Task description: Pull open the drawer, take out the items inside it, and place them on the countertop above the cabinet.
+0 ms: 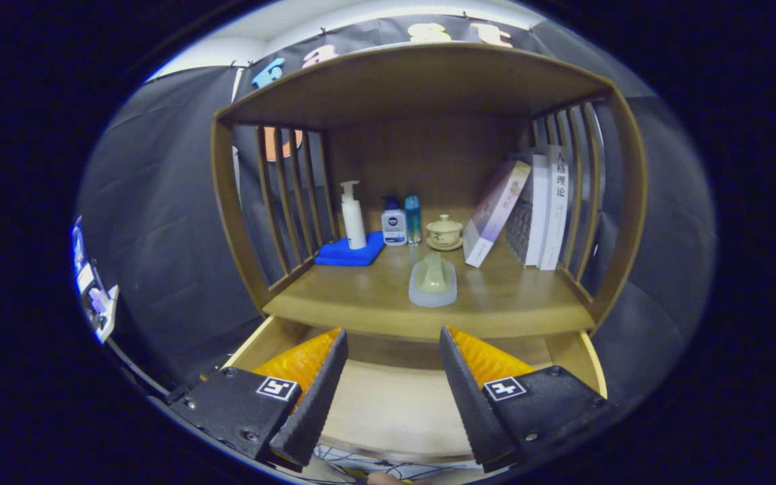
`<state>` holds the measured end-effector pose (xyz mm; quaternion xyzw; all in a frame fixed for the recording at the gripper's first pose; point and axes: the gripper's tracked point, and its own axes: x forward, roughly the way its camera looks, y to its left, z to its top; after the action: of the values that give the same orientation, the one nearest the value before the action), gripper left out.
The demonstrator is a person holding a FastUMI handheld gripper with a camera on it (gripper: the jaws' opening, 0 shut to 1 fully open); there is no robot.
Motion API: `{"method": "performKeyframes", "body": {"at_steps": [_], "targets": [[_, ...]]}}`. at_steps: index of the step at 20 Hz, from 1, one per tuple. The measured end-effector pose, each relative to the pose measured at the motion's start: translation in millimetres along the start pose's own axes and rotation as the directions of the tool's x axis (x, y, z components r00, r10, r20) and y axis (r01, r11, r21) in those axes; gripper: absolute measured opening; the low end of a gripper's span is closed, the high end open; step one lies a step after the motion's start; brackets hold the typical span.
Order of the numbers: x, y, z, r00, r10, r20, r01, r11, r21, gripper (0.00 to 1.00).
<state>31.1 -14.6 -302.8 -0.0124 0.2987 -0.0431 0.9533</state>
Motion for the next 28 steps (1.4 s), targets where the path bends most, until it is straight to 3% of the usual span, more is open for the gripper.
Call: {"method": "performKeyframes", "body": {"at_steps": [13,21,28], "targets": [[-71,12,-102,0.98,-0.065,0.186,0.078,0.995,-0.063,0.86],[-45,8,-184,0.995,-0.094,0.045,0.095,0.995,-0.018,0.87],[-22,8,-199,0.986,-0.159,0.045,0.16,0.987,-0.029,0.87]]}}
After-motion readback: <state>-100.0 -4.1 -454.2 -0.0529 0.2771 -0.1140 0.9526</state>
